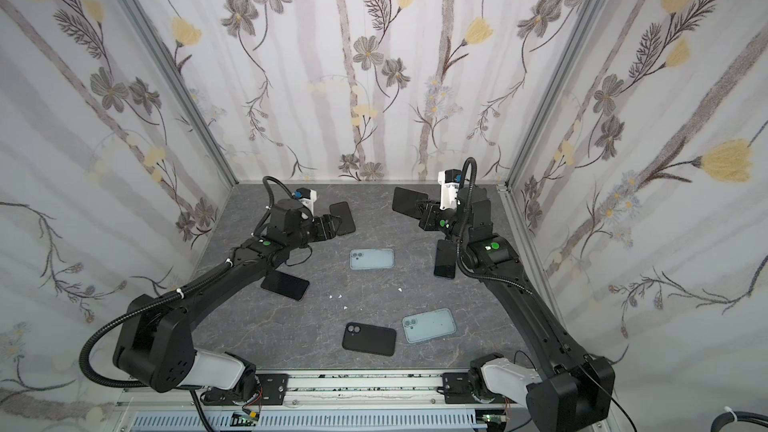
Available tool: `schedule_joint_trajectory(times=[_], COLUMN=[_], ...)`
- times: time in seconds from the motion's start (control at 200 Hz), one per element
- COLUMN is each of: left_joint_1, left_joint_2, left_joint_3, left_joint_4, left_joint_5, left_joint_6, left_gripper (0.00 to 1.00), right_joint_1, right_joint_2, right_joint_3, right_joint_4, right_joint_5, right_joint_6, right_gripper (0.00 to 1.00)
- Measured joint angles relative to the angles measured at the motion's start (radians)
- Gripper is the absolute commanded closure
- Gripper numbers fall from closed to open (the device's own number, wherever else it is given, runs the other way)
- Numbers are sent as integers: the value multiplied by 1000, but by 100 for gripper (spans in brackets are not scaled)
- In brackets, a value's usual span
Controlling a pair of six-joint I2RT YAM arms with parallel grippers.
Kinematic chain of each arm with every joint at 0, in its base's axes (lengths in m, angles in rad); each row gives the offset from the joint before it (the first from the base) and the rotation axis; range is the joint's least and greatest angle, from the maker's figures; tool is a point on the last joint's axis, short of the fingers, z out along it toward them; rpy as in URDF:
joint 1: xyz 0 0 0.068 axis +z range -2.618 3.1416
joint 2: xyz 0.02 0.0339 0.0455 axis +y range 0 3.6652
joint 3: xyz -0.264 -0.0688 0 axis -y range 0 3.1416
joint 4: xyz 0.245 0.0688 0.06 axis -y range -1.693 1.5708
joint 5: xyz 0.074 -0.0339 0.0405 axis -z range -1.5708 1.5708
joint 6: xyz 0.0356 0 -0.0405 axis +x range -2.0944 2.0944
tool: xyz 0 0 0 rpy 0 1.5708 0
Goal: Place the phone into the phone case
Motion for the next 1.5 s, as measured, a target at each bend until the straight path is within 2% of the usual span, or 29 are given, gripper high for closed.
schedule_joint_trajectory(times=[0.24, 0.565, 1.014, 1.504], left_joint_1=[89, 98, 92, 26], left_joint_2=[24, 113, 156, 243], left_joint_3=[4, 26, 42, -104], left_joint_4=[78, 80, 74, 196], left_joint_5=[85, 221, 270, 302], left_joint_6=[-56, -140, -192, -325], left_gripper=[35, 35, 35, 39], right_joint_1=[2, 16, 30, 51], right_joint_2=[145, 277, 425, 537], right_joint_3=[9, -9, -6, -36], right_joint_4=[-42, -34, -2, 106], right_joint_5=[-138, -268, -341, -370], right_joint_6=[27, 72, 106, 194], right_gripper=[100, 100, 100, 100])
